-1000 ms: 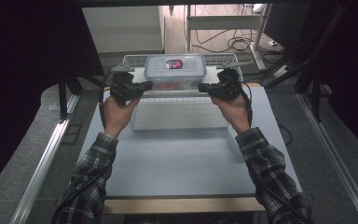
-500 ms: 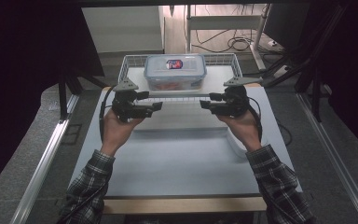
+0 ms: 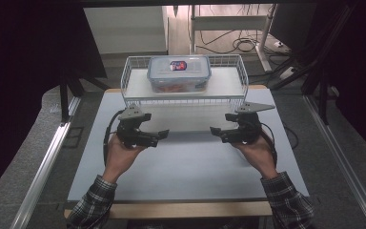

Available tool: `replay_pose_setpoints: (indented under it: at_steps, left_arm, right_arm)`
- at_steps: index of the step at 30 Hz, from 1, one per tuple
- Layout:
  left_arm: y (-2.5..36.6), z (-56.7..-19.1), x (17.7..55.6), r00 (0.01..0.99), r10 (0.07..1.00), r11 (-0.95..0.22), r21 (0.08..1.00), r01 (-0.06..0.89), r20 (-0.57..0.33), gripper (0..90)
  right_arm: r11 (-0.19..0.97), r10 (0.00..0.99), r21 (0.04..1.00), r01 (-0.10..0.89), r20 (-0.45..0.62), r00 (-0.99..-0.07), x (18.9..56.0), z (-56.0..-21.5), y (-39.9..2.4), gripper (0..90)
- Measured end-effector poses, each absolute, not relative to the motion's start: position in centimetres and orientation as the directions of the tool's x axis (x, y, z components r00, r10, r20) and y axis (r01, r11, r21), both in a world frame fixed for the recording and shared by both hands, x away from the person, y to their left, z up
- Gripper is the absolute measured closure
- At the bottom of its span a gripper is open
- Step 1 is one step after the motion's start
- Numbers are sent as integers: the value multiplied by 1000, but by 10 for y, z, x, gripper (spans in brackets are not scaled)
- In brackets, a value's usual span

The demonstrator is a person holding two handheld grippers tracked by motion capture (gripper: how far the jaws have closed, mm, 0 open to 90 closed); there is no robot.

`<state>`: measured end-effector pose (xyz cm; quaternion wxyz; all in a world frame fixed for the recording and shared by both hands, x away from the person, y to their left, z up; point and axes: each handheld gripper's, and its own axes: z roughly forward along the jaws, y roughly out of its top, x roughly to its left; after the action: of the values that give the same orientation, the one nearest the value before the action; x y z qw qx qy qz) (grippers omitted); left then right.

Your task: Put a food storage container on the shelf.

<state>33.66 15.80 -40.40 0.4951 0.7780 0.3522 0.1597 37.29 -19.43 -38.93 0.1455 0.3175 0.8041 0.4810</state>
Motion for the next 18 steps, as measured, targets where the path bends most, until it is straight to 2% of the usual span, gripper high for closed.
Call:
replay_pose_setpoints:
  at_steps: [9,18]
  left_arm:
    - [166,-439,318,689,718,-264,877,402,-100,9]
    - [166,-470,297,702,709,-311,865,395,-66,8]
  right_arm:
    - [358,659,844,399,74,-748,361,-419,-206,35]
    - [370,670,845,386,45,-741,344,-445,-211,18]
